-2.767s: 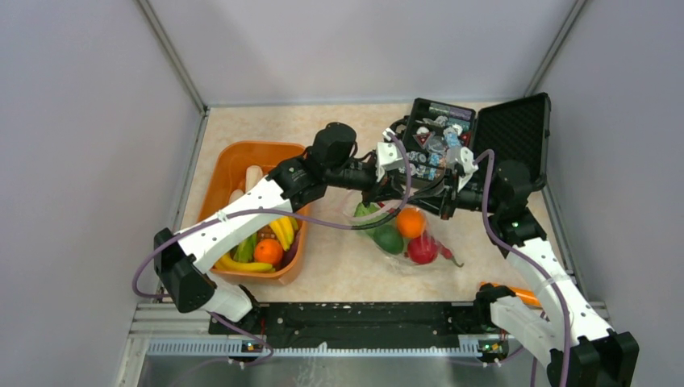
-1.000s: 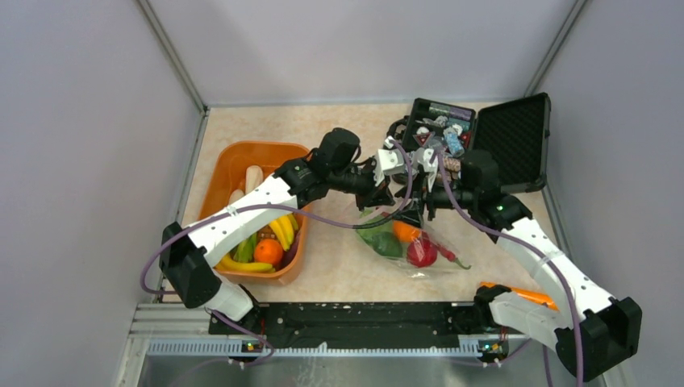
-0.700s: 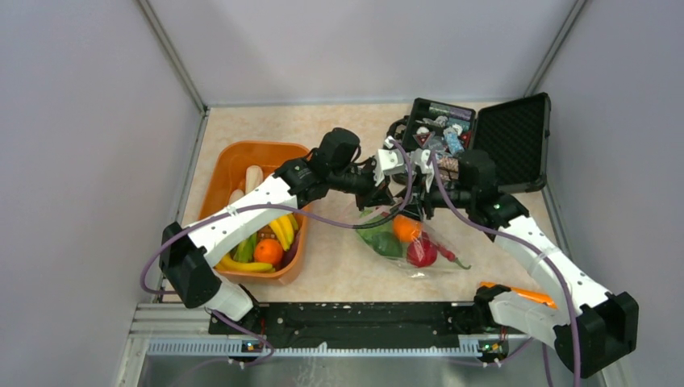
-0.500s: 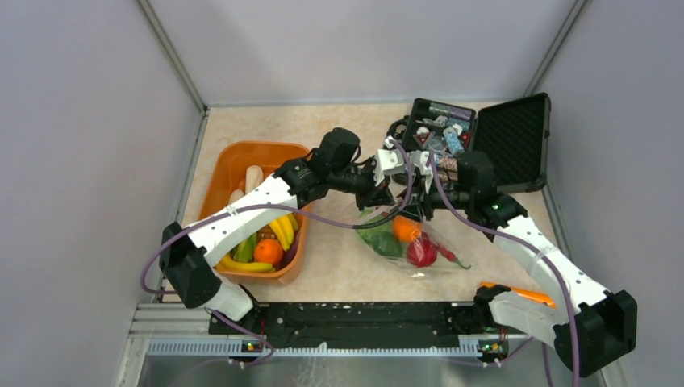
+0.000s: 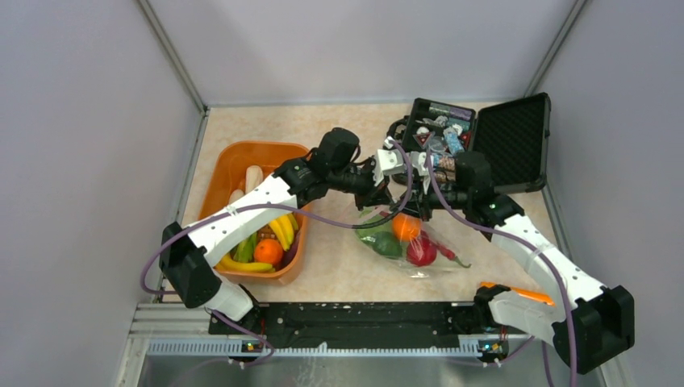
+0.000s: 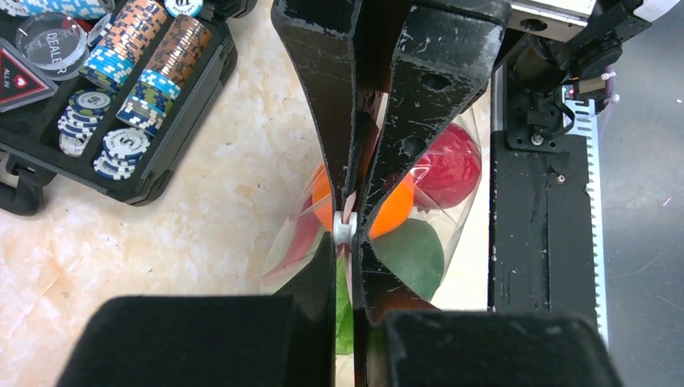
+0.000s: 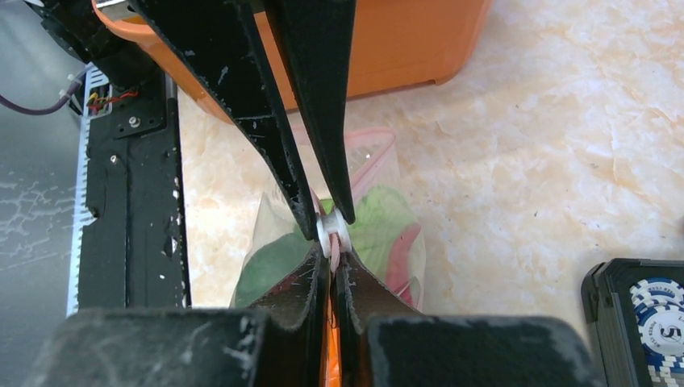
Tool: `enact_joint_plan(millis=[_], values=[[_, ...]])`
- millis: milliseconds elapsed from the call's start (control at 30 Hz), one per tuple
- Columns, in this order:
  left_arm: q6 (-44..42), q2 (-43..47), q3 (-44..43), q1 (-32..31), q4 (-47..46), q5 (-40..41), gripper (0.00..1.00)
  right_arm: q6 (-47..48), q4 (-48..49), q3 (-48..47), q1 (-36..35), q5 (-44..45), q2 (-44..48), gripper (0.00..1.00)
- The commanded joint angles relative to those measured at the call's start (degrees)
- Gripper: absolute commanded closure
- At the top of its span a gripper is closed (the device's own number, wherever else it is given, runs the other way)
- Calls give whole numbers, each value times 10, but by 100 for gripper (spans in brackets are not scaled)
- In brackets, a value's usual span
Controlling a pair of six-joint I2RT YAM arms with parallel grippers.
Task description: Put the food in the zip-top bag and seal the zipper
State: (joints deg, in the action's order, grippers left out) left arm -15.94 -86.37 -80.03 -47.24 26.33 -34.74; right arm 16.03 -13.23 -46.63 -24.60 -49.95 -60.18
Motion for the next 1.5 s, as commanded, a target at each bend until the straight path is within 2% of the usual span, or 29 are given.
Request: enact_joint_plan(millis=[0, 367, 800, 967, 1033, 1100, 1200, 1333, 1467], values=[[-6, 18, -4, 1, -12, -13, 100, 10, 20, 8, -3, -4, 2, 100], [-14, 23, 17, 10, 17, 3, 100, -61, 101, 26, -3, 29, 48, 100], [18, 37, 108, 38, -10, -11, 100, -66, 97, 45, -5, 33, 69, 100], [28, 37, 95, 40, -46, -49, 100, -53, 69, 19, -18, 19, 46, 99], [27, 35, 81, 40, -45, -53, 100, -41, 41, 0, -20, 16, 27, 74], [23, 35, 74, 40, -43, -57, 100, -26, 24, -11, -23, 14, 14, 56], [18, 35, 65, 40, -38, -61, 100, -6, 7, -23, -25, 22, 1, 48], [11, 35, 56, 40, -24, -60, 100, 6, 7, -30, -26, 21, -10, 49], [9, 36, 53, 40, -22, -63, 100, 14, -1, -45, -26, 16, -25, 76]])
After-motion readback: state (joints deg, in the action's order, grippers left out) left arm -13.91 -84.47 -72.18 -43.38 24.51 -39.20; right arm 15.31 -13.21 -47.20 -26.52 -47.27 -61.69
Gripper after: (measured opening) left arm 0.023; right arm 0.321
